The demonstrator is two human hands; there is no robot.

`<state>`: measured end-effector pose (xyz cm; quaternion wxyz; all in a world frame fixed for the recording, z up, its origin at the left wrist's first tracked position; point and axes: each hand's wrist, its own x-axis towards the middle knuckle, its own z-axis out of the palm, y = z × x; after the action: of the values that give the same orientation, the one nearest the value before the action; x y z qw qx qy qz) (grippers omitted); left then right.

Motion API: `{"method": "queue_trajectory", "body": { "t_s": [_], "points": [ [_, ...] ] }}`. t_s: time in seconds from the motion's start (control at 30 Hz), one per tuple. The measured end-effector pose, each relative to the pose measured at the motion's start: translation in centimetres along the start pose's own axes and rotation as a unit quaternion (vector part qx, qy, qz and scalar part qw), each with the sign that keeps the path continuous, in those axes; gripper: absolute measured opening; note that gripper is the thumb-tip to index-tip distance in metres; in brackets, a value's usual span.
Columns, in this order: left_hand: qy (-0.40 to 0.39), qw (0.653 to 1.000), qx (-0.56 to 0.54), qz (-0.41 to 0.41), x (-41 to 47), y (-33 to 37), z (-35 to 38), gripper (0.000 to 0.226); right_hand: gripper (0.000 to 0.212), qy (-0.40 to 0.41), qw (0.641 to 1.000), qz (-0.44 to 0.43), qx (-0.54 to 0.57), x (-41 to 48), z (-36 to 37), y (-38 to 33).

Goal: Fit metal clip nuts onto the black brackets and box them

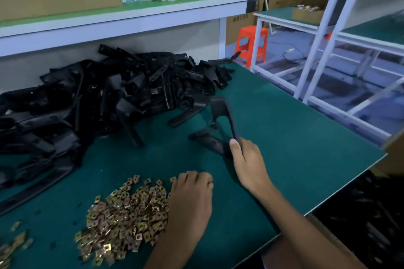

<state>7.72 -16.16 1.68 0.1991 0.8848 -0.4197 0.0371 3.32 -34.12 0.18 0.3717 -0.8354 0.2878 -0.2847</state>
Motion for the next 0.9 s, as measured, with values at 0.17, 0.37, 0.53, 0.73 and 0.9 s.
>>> {"method": "queue_trajectory", "body": {
  "t_s": [0.17, 0.37, 0.53, 0.73, 0.9],
  "points": [
    [0.026, 0.951, -0.253, -0.178, -4.8, -1.8, -3.3, 0.006, 0.039, 0.029, 0.989, 0.084, 0.119, -5.3, -0.6, -2.2],
    [0.088, 0.884, -0.397, -0.23, -9.7, -4.5, -7.5, 0.02, 0.017, -0.019, 0.975, 0.036, 0.218, -11.4, -0.9, -5.9],
    [0.16, 0.825, -0.483, -0.248, -11.8, -5.5, -9.2, 0.029, 0.029, -0.1, 0.947, 0.099, 0.29, -14.7, 2.2, -8.2],
    [0.209, 0.786, -0.519, -0.264, -12.2, -5.4, -10.0, 0.02, 0.042, -0.098, 0.981, 0.004, 0.167, -15.6, 4.0, -7.5],
    [0.198, 0.746, -0.578, -0.264, -12.5, -5.4, -10.4, 0.021, 0.042, -0.091, 0.986, -0.009, 0.139, -15.9, 4.3, -7.2]
  ]
}}
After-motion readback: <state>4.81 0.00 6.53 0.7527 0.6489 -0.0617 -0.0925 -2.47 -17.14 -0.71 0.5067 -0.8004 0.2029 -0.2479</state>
